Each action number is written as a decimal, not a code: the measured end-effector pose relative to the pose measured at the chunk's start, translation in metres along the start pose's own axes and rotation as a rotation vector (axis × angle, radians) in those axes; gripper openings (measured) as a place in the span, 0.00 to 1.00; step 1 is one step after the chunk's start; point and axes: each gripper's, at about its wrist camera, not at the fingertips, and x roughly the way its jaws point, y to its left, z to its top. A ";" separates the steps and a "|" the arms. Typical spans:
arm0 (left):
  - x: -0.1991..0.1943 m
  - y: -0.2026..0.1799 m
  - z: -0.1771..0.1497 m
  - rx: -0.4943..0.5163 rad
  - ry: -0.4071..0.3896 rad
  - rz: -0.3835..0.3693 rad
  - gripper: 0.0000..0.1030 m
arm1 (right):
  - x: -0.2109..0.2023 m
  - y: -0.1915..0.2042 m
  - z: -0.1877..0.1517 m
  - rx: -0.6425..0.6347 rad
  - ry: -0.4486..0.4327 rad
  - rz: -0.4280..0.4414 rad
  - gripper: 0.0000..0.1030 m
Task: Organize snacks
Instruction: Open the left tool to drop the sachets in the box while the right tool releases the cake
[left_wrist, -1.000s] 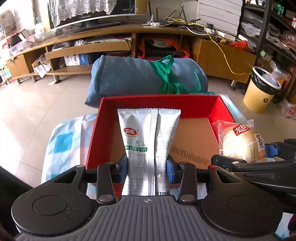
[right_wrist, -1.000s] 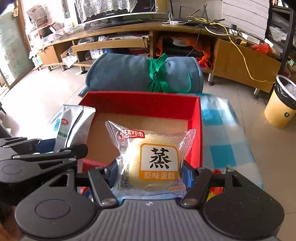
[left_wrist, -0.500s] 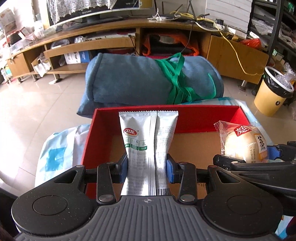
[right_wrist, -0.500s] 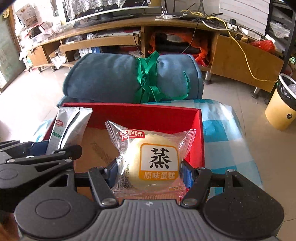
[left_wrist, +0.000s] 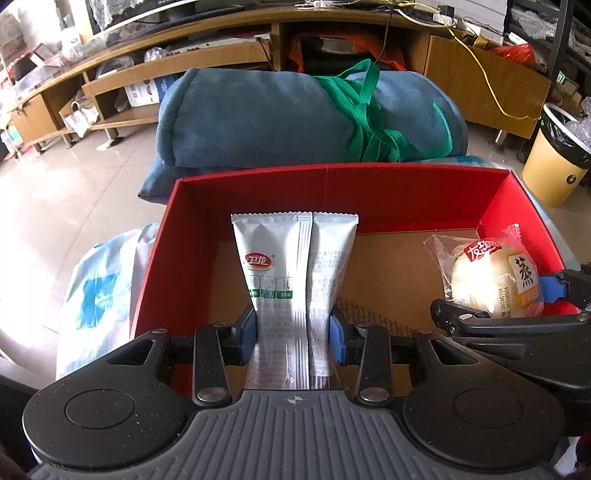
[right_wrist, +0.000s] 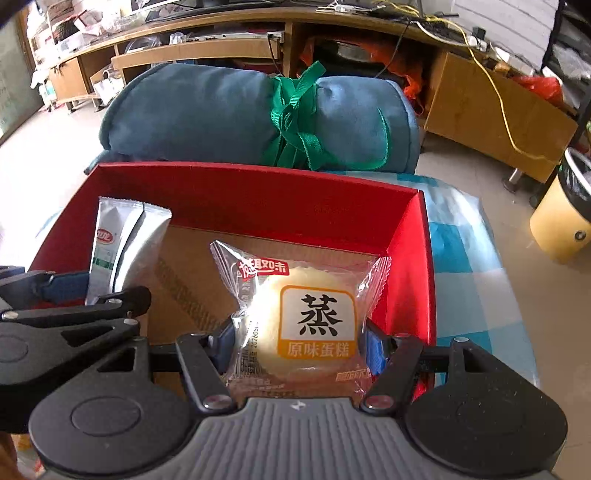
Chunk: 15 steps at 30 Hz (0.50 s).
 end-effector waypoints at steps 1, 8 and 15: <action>0.001 0.000 -0.001 -0.002 0.002 0.000 0.45 | 0.001 0.001 0.000 -0.003 -0.001 -0.003 0.58; 0.004 0.001 -0.003 -0.002 0.014 0.011 0.45 | 0.002 0.005 -0.002 -0.036 -0.002 -0.023 0.58; 0.007 0.002 -0.005 0.006 0.021 0.030 0.47 | 0.005 0.010 -0.002 -0.063 0.009 -0.028 0.60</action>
